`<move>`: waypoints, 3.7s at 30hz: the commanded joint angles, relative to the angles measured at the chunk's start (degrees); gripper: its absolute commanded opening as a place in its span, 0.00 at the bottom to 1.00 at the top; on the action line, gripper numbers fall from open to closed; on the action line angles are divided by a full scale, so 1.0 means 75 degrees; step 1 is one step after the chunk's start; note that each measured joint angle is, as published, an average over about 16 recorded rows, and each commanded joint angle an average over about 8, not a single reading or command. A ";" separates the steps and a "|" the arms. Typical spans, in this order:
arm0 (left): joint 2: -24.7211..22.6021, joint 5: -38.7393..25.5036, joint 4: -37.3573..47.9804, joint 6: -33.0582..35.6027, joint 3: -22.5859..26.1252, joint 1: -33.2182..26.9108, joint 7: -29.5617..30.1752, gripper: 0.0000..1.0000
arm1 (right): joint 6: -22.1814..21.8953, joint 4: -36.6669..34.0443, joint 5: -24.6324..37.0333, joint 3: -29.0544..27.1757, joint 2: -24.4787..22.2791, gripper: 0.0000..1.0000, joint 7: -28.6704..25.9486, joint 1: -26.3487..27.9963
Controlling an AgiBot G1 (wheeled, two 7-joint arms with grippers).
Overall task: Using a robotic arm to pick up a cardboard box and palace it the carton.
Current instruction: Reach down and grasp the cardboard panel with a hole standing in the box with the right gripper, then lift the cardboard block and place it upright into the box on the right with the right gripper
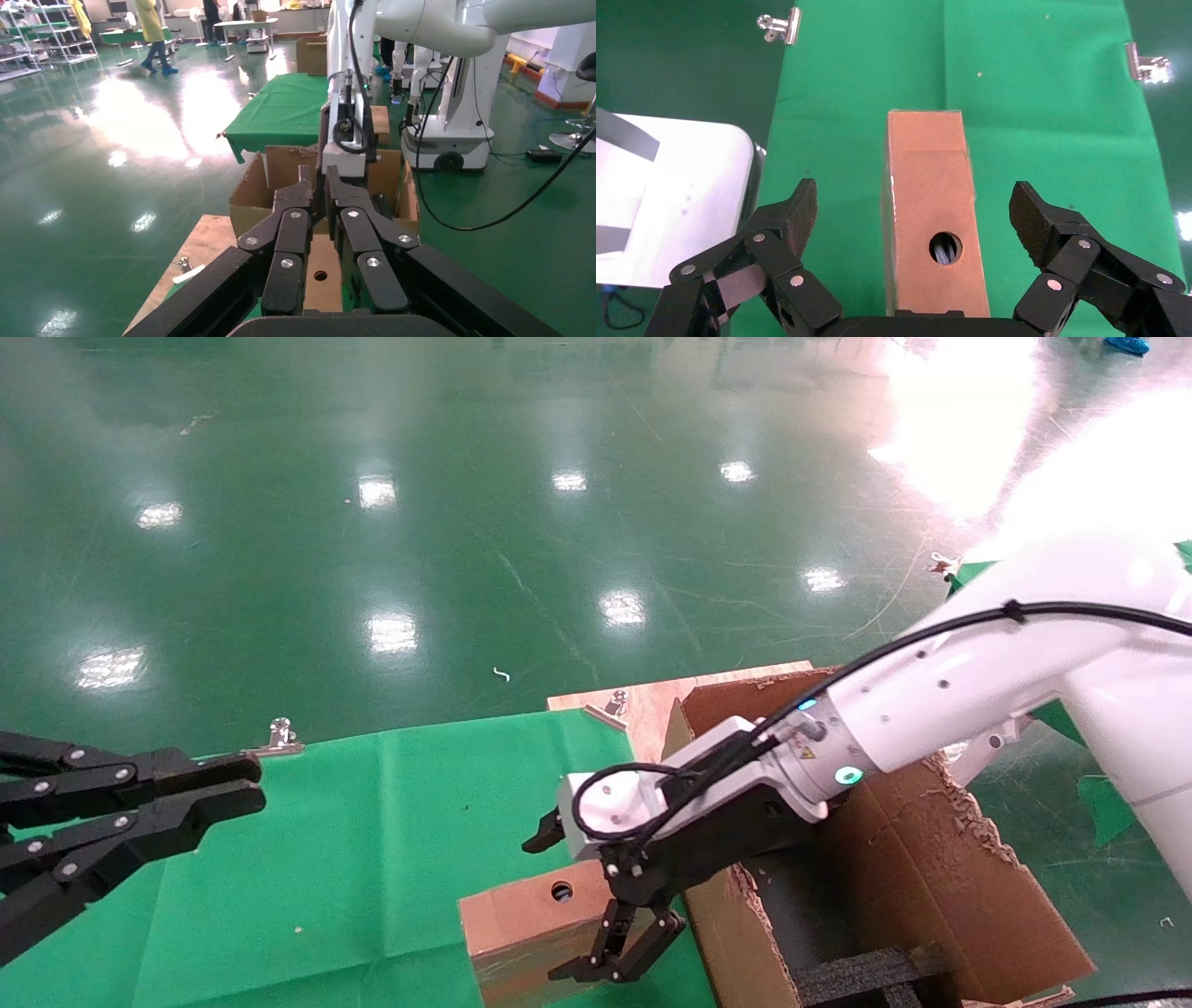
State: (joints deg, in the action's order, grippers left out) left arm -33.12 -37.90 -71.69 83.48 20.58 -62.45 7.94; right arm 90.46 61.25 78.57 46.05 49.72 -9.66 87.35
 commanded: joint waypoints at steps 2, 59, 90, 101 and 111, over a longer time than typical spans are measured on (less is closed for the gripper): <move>0.0000 0.0000 0.0000 0.0000 0.0000 0.0000 0.0000 0.00 | -0.0014 -0.0190 0.0211 0.0355 0.0178 1.00 0.0122 0.0216; 0.0001 0.0003 0.0001 -0.0002 0.0000 0.0001 -0.0001 1.00 | -0.0139 -0.1279 0.1375 0.1887 0.1489 0.00 0.1018 0.1172; 0.0001 0.0003 0.0002 -0.0002 0.0001 0.0001 -0.0002 1.00 | 0.0048 -0.3076 0.0806 0.1790 0.1334 0.00 0.2052 0.4569; 0.0001 0.0003 0.0002 -0.0002 0.0002 0.0001 -0.0002 1.00 | 0.0092 -0.3988 0.0451 0.2558 0.1220 0.00 0.2657 0.5141; 0.0001 0.0003 0.0002 -0.0003 0.0002 0.0000 -0.0002 1.00 | 0.0147 -0.3861 0.0505 0.3825 -0.0081 0.00 0.2444 0.5703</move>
State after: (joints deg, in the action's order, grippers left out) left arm -33.11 -37.87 -71.67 83.46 20.59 -62.45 7.93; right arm 91.47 32.93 82.13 74.63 49.25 8.22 130.22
